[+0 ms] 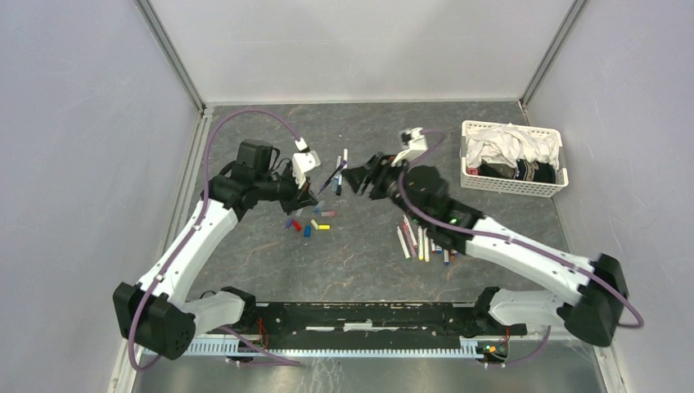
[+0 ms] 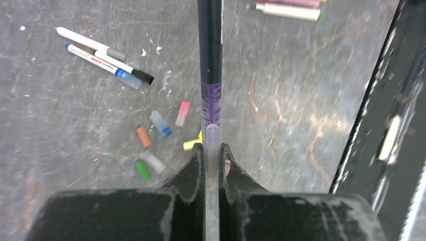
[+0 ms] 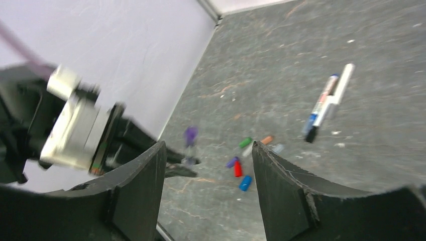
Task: Open the pen caps
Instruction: Pick up the pen from the center of the board, then open the pen cap from the pen.
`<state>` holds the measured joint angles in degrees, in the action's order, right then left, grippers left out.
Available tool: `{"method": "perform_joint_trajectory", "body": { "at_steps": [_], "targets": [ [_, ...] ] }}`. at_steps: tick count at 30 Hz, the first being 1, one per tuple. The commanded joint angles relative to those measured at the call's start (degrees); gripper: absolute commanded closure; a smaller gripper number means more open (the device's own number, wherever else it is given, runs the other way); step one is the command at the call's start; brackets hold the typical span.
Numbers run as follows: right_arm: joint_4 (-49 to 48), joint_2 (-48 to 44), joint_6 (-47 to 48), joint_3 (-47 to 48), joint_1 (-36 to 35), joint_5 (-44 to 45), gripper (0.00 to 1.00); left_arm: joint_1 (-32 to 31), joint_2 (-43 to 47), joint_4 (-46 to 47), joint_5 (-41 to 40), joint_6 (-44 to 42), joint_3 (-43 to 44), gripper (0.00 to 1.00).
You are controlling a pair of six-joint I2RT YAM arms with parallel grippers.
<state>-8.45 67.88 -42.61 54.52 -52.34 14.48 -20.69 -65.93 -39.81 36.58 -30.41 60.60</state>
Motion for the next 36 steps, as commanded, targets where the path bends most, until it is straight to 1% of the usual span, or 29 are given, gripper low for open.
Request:
{"method": "perform_joint_trajectory", "body": {
  "at_steps": [1, 5, 9, 11, 14, 19, 23, 26, 29, 30, 32, 33, 34, 36],
  "targets": [
    [14.27, -4.03, 5.02, 5.89, 8.65, -18.24, 0.31, -2.12, 6.41, -8.67, -6.34, -23.0, -2.61, 0.98],
    [21.08, 2.69, 6.41, 12.58, 9.51, -31.58, 0.3, -5.77, 7.78, -13.94, -10.14, -29.94, -2.59, 0.98],
    [20.36, 9.18, 4.54, 14.12, 9.26, -43.2, 0.32, -10.89, 8.5, -16.81, -16.23, -34.32, -1.68, 0.98],
    [19.19, 11.74, 4.0, 14.24, 8.72, -47.04, 0.33, -13.32, 8.47, -17.0, -18.67, -35.24, -1.23, 0.98],
    [19.42, 14.85, 4.41, 15.15, 6.91, -50.22, 0.33, -15.34, 7.32, -16.97, -20.69, -35.84, 0.1, 0.98],
    [19.72, 19.46, 5.32, 16.25, 3.99, -53.55, 0.37, -17.31, 4.48, -16.58, -22.56, -36.22, 1.92, 0.98],
    [18.71, 21.79, 5.49, 16.32, 3.07, -55.03, 0.43, -18.22, 3.27, -16.3, -23.81, -36.89, 2.09, 0.98],
    [18.79, 23.19, 6.14, 16.32, 2.91, -55.91, 0.5, -18.74, 2.61, -16.14, -24.51, -37.22, 2.67, 0.98],
    [18.84, 23.72, 6.62, 15.76, 2.94, -56.8, 0.68, -18.85, 1.84, -16.17, -24.86, -37.35, 3.56, 0.98],
    [18.8, 23.73, 6.76, 15.48, 2.92, -56.91, 0.72, -18.78, 1.7, -16.12, -25.03, -37.44, 3.68, 0.98],
    [18.81, 23.91, 6.9, 15.09, 2.95, -57.0, 0.75, -18.85, 1.45, -15.88, -25.28, -37.82, 3.74, 0.98],
    [18.86, 24.3, 7.0, 15.0, 2.99, -57.19, 0.78, -18.86, 1.25, -15.71, -25.13, -37.87, 3.86, 0.98],
    [18.99, 24.6, 7.12, 15.08, 2.93, -57.19, 0.84, -18.92, 1.12, -15.73, -24.96, -37.88, 4.09, 0.98],
    [19.24, 25.22, 7.73, 15.43, 3.02, -57.07, 1.0, -19.08, 0.72, -15.78, -24.73, -37.81, 4.7, 0.98]
  ]
}}
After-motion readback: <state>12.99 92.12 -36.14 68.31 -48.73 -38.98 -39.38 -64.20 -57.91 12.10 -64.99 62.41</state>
